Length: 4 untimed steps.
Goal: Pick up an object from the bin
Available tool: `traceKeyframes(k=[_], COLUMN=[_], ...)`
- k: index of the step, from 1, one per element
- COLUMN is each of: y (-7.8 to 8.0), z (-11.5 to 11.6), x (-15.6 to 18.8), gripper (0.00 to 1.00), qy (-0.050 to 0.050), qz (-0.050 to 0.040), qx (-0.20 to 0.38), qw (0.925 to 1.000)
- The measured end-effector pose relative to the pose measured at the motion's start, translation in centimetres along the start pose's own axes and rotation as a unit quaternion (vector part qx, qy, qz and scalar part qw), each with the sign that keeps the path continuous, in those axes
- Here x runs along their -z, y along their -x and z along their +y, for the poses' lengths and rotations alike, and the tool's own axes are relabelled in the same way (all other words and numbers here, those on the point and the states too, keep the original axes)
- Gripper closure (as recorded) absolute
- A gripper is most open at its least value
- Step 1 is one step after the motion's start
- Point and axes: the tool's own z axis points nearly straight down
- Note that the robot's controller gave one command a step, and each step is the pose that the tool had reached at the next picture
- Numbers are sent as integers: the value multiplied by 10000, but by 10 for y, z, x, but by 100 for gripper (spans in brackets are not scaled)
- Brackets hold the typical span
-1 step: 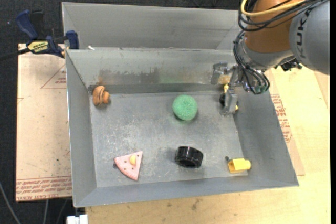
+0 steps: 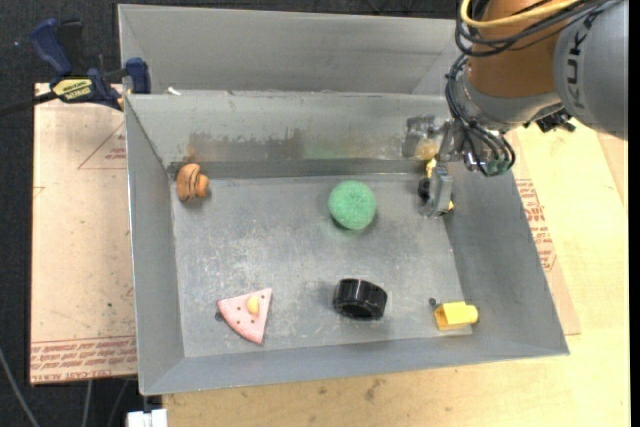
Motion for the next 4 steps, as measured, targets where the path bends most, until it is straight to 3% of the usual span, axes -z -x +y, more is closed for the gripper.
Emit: traceKeyframes(k=[1, 2, 3, 4], y=[-9, -47, -19, -20], z=[2, 11, 44, 63], x=[-49, -79, -94, -102], gripper=[0, 0, 0, 0], qy=[0, 4, -2, 8], qz=[-28, 32, -3, -14], qx=[-308, -437, -508, -632], qw=[9995, 9990, 9987, 9980])
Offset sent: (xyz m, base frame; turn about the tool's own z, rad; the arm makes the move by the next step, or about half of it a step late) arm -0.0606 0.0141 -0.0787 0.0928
